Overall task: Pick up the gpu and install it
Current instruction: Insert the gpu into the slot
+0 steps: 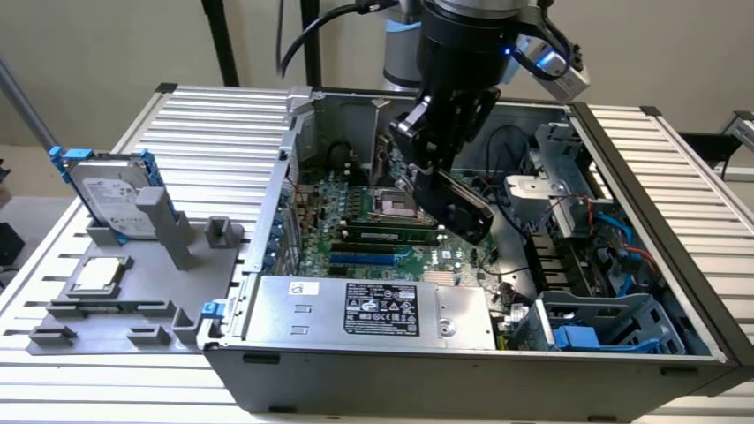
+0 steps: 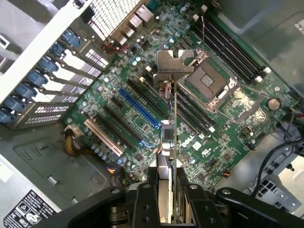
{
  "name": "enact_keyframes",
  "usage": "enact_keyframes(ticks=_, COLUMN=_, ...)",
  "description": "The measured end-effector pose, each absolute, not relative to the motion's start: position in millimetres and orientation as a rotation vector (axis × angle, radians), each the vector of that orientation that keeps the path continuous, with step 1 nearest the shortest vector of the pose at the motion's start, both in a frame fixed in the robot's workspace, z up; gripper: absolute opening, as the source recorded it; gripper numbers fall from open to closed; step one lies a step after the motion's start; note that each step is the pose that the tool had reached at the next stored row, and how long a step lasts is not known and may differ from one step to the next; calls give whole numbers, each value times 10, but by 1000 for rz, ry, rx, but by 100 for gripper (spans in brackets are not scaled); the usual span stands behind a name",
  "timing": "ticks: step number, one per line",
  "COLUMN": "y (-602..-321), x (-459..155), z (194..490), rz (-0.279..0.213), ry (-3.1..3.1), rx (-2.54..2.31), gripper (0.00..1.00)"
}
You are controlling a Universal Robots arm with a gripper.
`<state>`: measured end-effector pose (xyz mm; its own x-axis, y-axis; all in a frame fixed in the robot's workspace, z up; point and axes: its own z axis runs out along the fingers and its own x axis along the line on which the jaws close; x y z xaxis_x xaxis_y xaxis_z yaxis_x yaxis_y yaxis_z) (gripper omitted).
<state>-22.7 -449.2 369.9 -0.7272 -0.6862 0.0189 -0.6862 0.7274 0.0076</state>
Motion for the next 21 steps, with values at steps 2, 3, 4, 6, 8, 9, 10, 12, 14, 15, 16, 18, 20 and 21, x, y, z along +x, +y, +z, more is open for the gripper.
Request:
enact_keyframes(ticks=2, y=-4492, x=-227, z=3682, rz=2, ry=-2881, rx=1205, gripper=27)
enact_keyframes(ticks=3, y=-4492, x=-227, z=3674, rz=2, ry=-2871, rx=1231, gripper=27)
enact_keyframes(ticks=4, y=-4492, x=-227, z=3665, rz=3, ry=-2860, rx=1257, gripper=27)
enact_keyframes(ticks=6, y=-4492, x=-226, z=3649, rz=5, ry=-2838, rx=1312, gripper=27)
enact_keyframes(ticks=8, y=-4492, x=-226, z=3632, rz=6, ry=-2815, rx=1363, gripper=27)
enact_keyframes(ticks=9, y=-4492, x=-227, z=3624, rz=7, ry=-2803, rx=1389, gripper=27)
enact_keyframes(ticks=10, y=-4492, x=-227, z=3616, rz=8, ry=-2792, rx=1414, gripper=27)
enact_keyframes(ticks=12, y=-4492, x=-227, z=3599, rz=10, ry=-2768, rx=1465, gripper=27)
enact_keyframes(ticks=14, y=-4492, x=-227, z=3583, rz=11, ry=-2742, rx=1516, gripper=27)
enact_keyframes(ticks=15, y=-4492, x=-227, z=3575, rz=12, ry=-2728, rx=1543, gripper=27)
enact_keyframes(ticks=16, y=-4492, x=-226, z=3568, rz=13, ry=-2716, rx=1566, gripper=27)
enact_keyframes(ticks=18, y=-4492, x=-226, z=3556, rz=14, ry=-2687, rx=1618, gripper=27)
enact_keyframes(ticks=20, y=-4492, x=-227, z=3550, rz=13, ry=-2657, rx=1667, gripper=27)
enact_keyframes(ticks=21, y=-4492, x=-227, z=3547, rz=13, ry=-2642, rx=1690, gripper=27)
